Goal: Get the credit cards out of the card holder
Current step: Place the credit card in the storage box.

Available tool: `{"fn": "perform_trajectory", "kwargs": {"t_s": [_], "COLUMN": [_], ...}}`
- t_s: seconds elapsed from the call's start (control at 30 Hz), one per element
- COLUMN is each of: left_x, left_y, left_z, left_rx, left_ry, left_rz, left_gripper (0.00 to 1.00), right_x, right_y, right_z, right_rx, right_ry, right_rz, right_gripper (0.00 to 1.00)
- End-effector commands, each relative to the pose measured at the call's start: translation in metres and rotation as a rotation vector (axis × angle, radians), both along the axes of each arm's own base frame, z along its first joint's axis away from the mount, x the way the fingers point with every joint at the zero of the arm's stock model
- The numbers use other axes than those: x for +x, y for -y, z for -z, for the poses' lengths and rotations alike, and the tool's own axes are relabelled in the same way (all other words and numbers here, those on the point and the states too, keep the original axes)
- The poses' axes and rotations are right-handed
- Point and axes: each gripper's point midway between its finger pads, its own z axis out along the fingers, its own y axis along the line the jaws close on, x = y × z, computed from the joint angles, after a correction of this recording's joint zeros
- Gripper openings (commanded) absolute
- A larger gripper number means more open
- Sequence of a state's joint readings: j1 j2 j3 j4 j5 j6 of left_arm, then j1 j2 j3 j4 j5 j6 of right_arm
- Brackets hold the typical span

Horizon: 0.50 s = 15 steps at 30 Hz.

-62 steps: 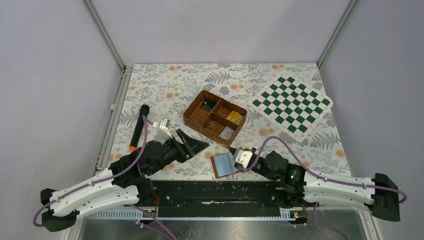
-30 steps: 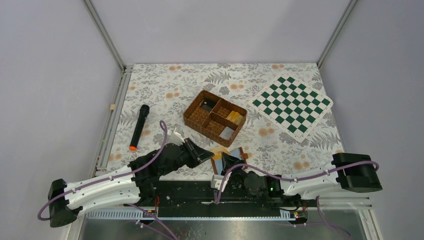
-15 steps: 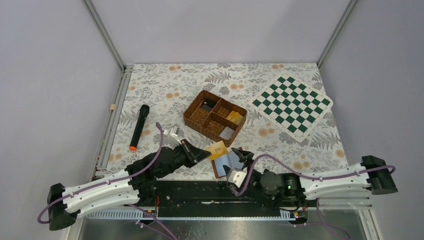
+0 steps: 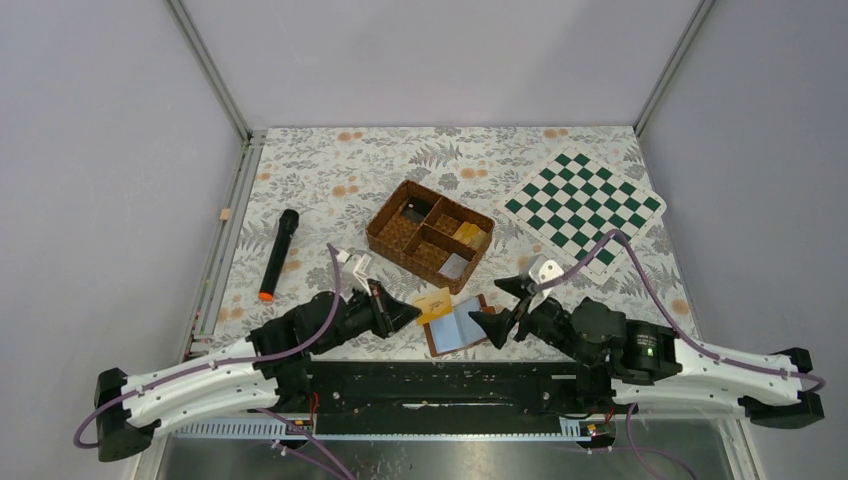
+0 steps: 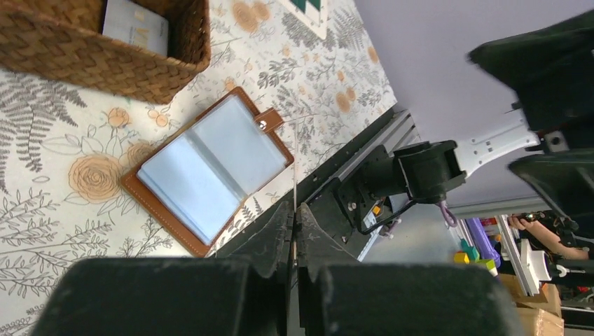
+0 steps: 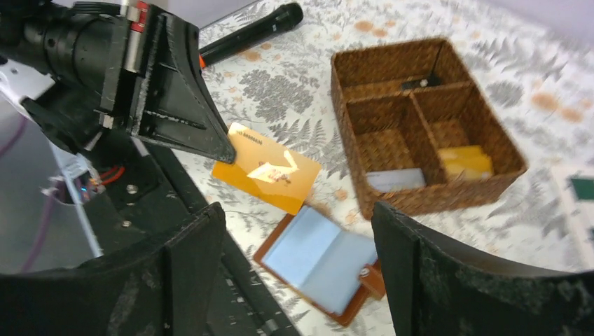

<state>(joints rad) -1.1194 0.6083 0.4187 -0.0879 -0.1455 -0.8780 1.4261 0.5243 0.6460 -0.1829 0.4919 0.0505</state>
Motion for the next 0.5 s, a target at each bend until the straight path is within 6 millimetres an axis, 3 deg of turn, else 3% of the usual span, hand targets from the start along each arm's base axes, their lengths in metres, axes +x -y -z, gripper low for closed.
{"fn": "perform_trajectory", "kwargs": {"t_s": [0.0, 0.2, 0.33, 0.47], "left_x": [-0.005, -0.032, -0.058, -0.075], "left_y": [0.002, 0.006, 0.016, 0.026], "left_z": [-0.04, -0.047, -0.04, -0.036], "left_rx": [-0.111, -0.009, 0.021, -0.009], "left_ry": [0.142, 0.191, 0.136, 0.101], "left_rz": [0.061, 0.261, 0.433, 0.543], "left_gripper": [0.0, 0.0, 0.0, 0.0], "right_x": [-0.024, -0.058, -0.061, -0.066], "right_y": [-0.014, -0.028, -0.029, -0.033], "right_z": [0.015, 0.001, -0.011, 0.003], "right_rx": [0.064, -0.051, -0.047, -0.1], "right_ry": [-0.288, -0.399, -0.399, -0.438], "right_rz": [-0.071, -0.29, -0.319, -0.372], "right_gripper": [0.82, 0.68, 0.56, 0.56]}}
